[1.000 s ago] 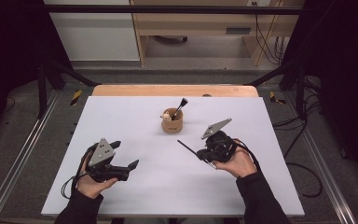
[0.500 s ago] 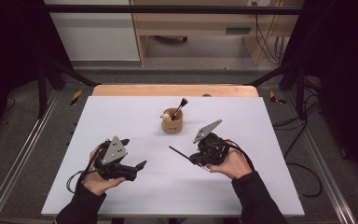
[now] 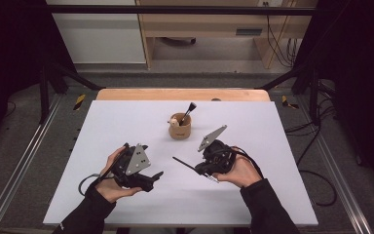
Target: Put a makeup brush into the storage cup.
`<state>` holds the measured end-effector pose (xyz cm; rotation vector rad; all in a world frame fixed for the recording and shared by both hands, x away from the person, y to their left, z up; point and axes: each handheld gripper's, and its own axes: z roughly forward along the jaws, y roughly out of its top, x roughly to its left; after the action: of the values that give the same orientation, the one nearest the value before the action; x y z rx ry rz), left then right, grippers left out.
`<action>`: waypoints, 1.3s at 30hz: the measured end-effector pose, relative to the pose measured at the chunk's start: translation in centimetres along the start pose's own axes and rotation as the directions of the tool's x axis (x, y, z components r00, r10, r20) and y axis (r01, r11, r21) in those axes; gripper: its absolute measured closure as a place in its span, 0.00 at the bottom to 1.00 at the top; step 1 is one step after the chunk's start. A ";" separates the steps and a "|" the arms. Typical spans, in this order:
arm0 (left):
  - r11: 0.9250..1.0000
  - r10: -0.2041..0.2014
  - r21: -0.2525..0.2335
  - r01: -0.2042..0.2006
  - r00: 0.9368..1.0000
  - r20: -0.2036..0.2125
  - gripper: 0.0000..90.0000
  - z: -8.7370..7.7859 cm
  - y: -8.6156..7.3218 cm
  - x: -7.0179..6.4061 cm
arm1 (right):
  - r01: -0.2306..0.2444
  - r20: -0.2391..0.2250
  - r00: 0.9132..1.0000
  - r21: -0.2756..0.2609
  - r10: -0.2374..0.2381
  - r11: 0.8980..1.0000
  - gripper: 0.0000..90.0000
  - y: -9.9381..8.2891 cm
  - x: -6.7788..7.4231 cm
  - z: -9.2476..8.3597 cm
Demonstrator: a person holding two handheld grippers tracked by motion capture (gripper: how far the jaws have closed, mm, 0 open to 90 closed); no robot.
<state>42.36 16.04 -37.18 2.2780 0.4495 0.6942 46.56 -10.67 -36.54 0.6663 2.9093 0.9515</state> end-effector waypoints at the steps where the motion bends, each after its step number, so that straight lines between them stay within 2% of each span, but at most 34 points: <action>1: 1.000 0.015 0.003 -0.015 1.000 -0.006 0.11 0.0 0.2 -0.1 | 0.000 0.001 1.000 0.001 0.000 1.000 0.95 0.0 0.0 0.0; 7: 0.998 0.070 0.008 -0.070 0.998 0.006 0.12 0.2 1.1 -0.7 | 0.001 -0.013 1.000 0.017 -0.001 1.000 0.95 0.1 0.1 0.3; 16: 0.985 0.161 0.053 -0.161 0.987 0.013 0.13 1.2 1.4 -1.9 | -0.002 -0.027 1.000 0.035 0.003 0.999 0.95 0.4 0.3 0.8; 18: 0.985 0.167 0.046 -0.168 0.986 0.014 0.14 1.4 1.5 -2.2 | -0.007 -0.037 0.999 0.039 0.008 0.999 0.95 0.5 0.4 0.9; 24: 0.975 0.216 0.057 -0.217 0.976 0.013 0.15 1.8 1.7 -2.7 | -0.007 -0.045 0.999 0.048 0.010 0.999 0.95 0.8 0.6 1.5; 25: 0.973 0.224 0.059 -0.224 0.975 0.013 0.15 1.9 1.7 -2.9 | 0.004 -0.053 0.999 0.052 -0.002 0.999 0.95 0.8 0.5 1.6; 27: 0.969 0.240 0.056 -0.241 0.971 0.021 0.16 2.1 1.8 -3.1 | -0.005 -0.051 0.999 0.051 0.008 0.999 0.95 0.9 0.6 1.7; 33: 0.955 0.290 0.064 -0.289 0.957 0.002 0.18 2.5 2.0 -3.7 | 0.005 -0.063 0.998 0.061 -0.001 0.998 0.95 1.1 0.7 2.1; 34: 0.953 0.297 0.067 -0.297 0.955 0.014 0.18 2.6 2.0 -3.8 | 0.005 -0.066 0.998 0.066 -0.001 0.998 0.95 1.1 0.7 2.2; 35: 0.951 0.302 0.067 -0.302 0.953 -0.004 0.19 2.6 2.0 -3.9 | 0.000 -0.065 0.998 0.062 0.004 0.998 0.95 1.1 0.8 2.2; 37: 0.946 0.319 0.064 -0.319 0.948 0.001 0.21 2.7 2.0 -4.1 | -0.003 -0.069 0.998 0.068 0.007 0.998 0.95 1.1 0.8 2.3; 39: 0.937 0.345 0.064 -0.345 0.939 0.013 0.23 2.9 2.1 -4.2 | 0.002 -0.071 0.997 0.068 0.003 0.998 0.95 1.1 0.7 2.3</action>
<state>40.92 11.02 -38.94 2.4473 0.0682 0.8596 46.65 -8.24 -37.73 0.6490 3.0167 0.8977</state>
